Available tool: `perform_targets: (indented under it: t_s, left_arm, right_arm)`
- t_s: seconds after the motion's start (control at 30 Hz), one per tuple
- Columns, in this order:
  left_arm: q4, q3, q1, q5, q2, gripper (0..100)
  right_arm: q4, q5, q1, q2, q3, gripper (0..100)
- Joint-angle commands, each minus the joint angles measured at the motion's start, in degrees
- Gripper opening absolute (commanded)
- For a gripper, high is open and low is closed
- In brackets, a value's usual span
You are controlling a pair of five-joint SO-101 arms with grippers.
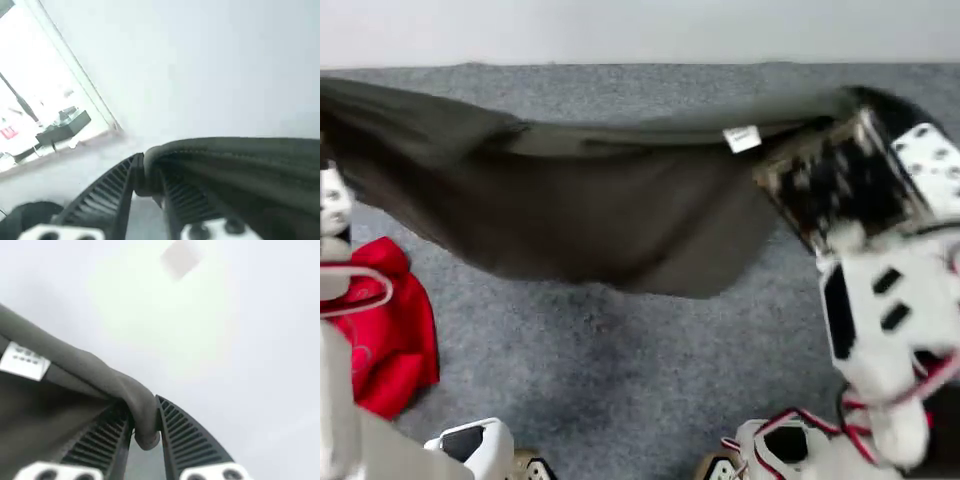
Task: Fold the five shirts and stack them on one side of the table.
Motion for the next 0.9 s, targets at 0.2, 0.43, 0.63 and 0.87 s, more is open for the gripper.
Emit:
perform_targets:
  t_s: [0.2,0.43,0.63,0.87]
  left_arm:
    - [-2.90,-13.93,-0.53,-2.46,-0.53,2]
    - [-2.64,-24.40,-0.62,-6.42,-0.53,2]
    - [-2.37,-28.88,-0.62,-9.41,-0.53,2]
    - [3.34,-13.23,-0.26,-10.81,0.00,2]
  right_arm:
    - [-11.12,9.14,8.31,-5.05,-1.85,1.0]
    - [-9.80,9.49,16.13,-12.62,-1.85,1.0]
    - [1.01,11.78,19.38,-17.10,-1.49,1.0]
    - [11.74,12.84,19.38,-9.45,-1.49,1.0]
